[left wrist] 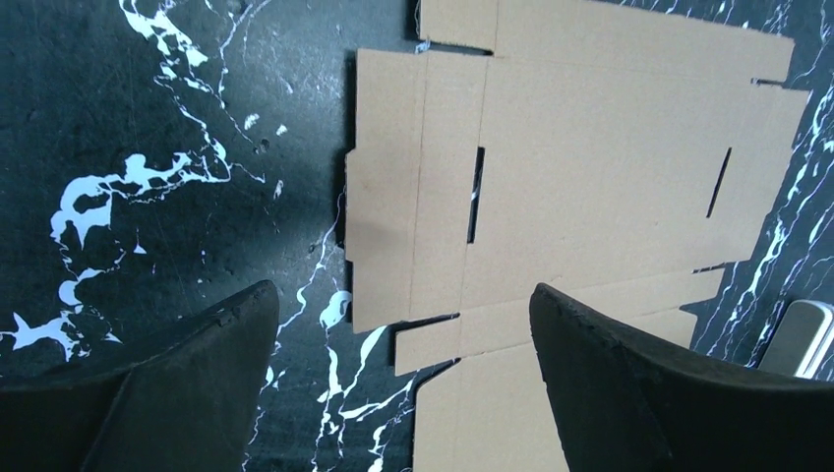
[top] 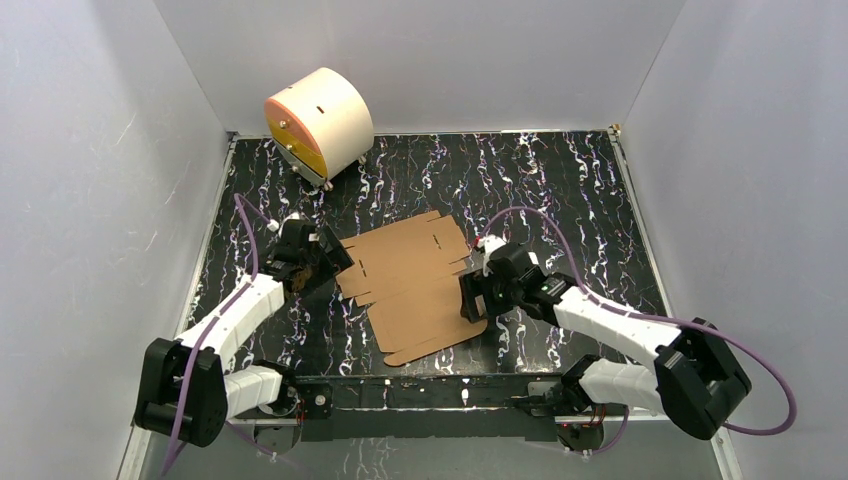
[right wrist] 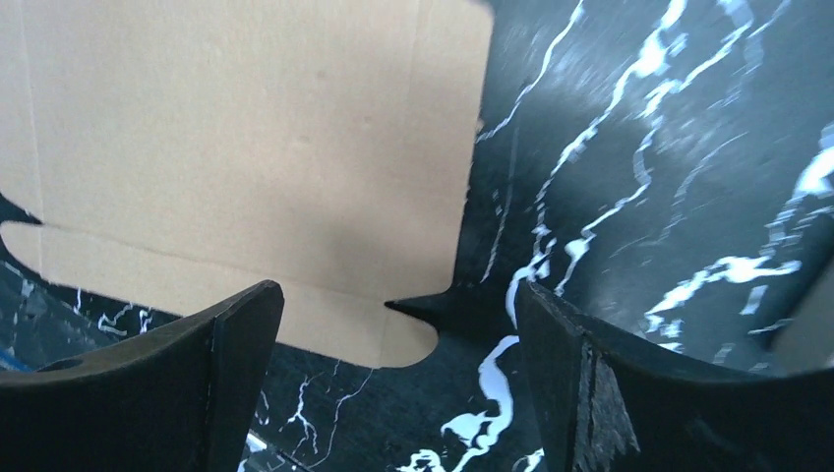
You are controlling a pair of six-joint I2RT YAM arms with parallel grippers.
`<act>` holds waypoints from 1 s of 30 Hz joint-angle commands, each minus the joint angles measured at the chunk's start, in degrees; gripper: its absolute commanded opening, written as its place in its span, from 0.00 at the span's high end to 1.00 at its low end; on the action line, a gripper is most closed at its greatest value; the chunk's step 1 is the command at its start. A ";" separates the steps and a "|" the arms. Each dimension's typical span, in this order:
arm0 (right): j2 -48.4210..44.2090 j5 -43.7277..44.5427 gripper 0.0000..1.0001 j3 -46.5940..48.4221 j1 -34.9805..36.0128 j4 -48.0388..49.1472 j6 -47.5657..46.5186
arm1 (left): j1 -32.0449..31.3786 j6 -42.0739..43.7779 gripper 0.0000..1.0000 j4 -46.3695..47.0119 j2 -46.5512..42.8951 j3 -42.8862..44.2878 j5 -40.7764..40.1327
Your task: Fold the paper box
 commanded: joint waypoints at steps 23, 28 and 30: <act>27.44 -10.82 0.12 25.62 -20.26 19.07 -6.39 | 8.93 0.30 0.18 13.29 12.08 2.65 8.85; 37.19 -16.24 0.16 32.75 -20.56 19.57 -6.34 | 9.80 1.05 0.18 13.77 17.05 6.54 8.59; 40.39 -17.85 0.18 34.84 -20.53 19.20 -6.54 | 10.20 1.39 0.18 14.18 19.25 7.63 10.28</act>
